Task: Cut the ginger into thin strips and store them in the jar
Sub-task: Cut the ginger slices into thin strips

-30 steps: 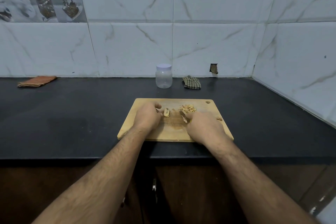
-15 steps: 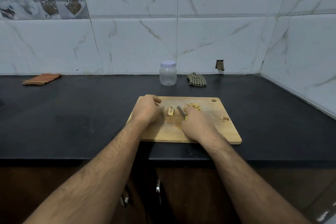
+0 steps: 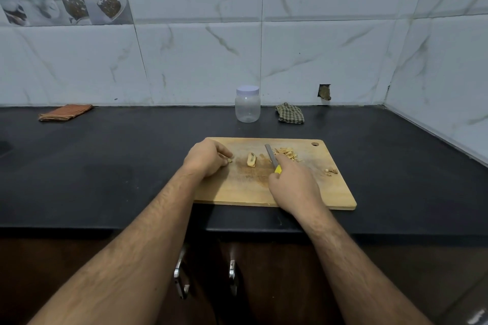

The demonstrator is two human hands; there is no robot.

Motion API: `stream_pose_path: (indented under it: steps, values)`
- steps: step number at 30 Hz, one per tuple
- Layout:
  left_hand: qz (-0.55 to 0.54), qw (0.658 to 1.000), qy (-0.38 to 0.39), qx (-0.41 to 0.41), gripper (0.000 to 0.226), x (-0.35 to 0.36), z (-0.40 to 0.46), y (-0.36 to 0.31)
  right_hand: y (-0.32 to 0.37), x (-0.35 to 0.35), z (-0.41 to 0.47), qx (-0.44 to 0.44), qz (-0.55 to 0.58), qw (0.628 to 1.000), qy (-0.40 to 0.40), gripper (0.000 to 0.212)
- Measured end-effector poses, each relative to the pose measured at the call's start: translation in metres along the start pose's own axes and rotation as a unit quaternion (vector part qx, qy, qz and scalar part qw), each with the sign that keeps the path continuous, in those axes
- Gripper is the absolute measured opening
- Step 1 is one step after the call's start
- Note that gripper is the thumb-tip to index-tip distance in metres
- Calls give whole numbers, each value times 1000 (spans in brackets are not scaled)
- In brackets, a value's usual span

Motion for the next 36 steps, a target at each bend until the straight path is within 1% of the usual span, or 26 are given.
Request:
stream_pose_path:
  steps: [6, 10, 14, 17, 20, 24, 26, 28, 30, 33, 36]
  values:
    - [18, 1000, -21, 15, 23, 1, -7, -3, 0, 0, -1, 1, 6, 1000, -3, 49]
    - [28, 998, -37, 41, 15, 8, -20, -18, -1, -2, -4, -2, 14, 1000, 3, 49]
    - [68, 993, -48, 84, 14, 26, -38, -50, -3, -6, -5, -14, 40, 998, 35, 49]
    - [109, 986, -71, 104, 19, 39, -47, -64, -4, -12, -11, -24, 26, 998, 45, 50]
    - [84, 990, -50, 106, 19, 45, -47, -61, -9, -10, -22, -18, 13, 998, 66, 53]
    - [10, 995, 35, 90, 13, 43, -41, -52, -10, -12, -34, -12, -3, 997, 81, 55]
    - [-14, 995, 45, 89, 11, 40, -40, -50, -8, -13, -39, -11, -11, 996, 84, 57]
    - [-31, 996, 36, 82, 10, 38, -38, -46, -6, -13, -44, -14, -28, 996, 88, 56]
    - [-23, 996, 34, 77, 12, 39, -35, -45, -5, -11, -48, -13, -42, 995, 88, 55]
    - [19, 996, 38, 73, 14, 40, -33, -49, -4, -7, -53, -13, -40, 995, 87, 55]
    - [57, 995, 37, 69, 10, 41, -33, -55, -3, -5, -54, -6, -35, 996, 82, 49]
Point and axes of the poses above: each hand's wrist, its own z-axis towards the middle knuckle, its own x-axis out of the palm, y = z × x, the point moved 6 cm from there along z, towards the middle knuckle, and after that the axes turned 11 degrees about y, right-handed, at the moved point
